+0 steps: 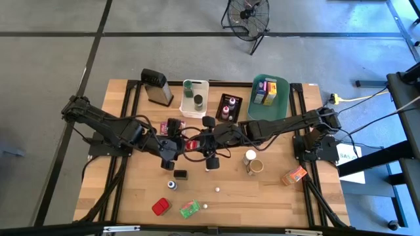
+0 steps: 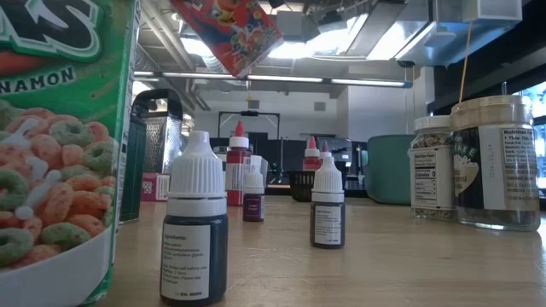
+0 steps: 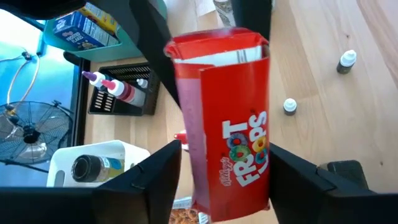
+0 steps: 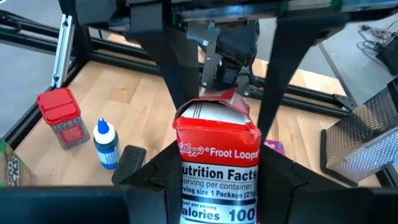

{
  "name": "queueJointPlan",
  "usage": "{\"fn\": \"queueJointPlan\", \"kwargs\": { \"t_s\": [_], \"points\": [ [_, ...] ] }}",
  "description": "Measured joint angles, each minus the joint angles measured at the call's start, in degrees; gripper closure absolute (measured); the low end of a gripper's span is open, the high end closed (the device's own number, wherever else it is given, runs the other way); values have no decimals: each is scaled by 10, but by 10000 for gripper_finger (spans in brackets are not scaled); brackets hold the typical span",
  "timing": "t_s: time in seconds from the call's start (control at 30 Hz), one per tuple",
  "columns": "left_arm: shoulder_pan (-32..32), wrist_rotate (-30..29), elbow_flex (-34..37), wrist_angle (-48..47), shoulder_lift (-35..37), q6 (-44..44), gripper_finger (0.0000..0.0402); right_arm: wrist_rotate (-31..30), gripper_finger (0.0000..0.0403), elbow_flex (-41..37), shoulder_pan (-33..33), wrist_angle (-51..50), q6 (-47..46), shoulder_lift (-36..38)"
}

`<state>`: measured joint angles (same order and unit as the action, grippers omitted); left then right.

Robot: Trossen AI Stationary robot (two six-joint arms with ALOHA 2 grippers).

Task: Pick & Place Kitchen Items
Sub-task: Put the red cereal box into the green bin

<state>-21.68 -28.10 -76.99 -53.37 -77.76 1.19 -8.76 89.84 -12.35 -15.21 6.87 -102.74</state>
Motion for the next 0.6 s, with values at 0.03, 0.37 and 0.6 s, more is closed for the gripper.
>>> {"fn": "queueJointPlan", "kwargs": {
  "t_s": [0.03, 0.37, 0.6],
  "points": [
    [2, 0, 0, 3, 0, 0, 182, 0, 257, 0, 0, -4, 0, 0],
    [2, -8, 0, 29, 0, -59, 166, -17, 259, 0, -7, -89, -48, 1],
    [-11, -9, 0, 27, 0, -60, 165, -46, 259, 0, -19, -161, -127, 21]
  ]
}}
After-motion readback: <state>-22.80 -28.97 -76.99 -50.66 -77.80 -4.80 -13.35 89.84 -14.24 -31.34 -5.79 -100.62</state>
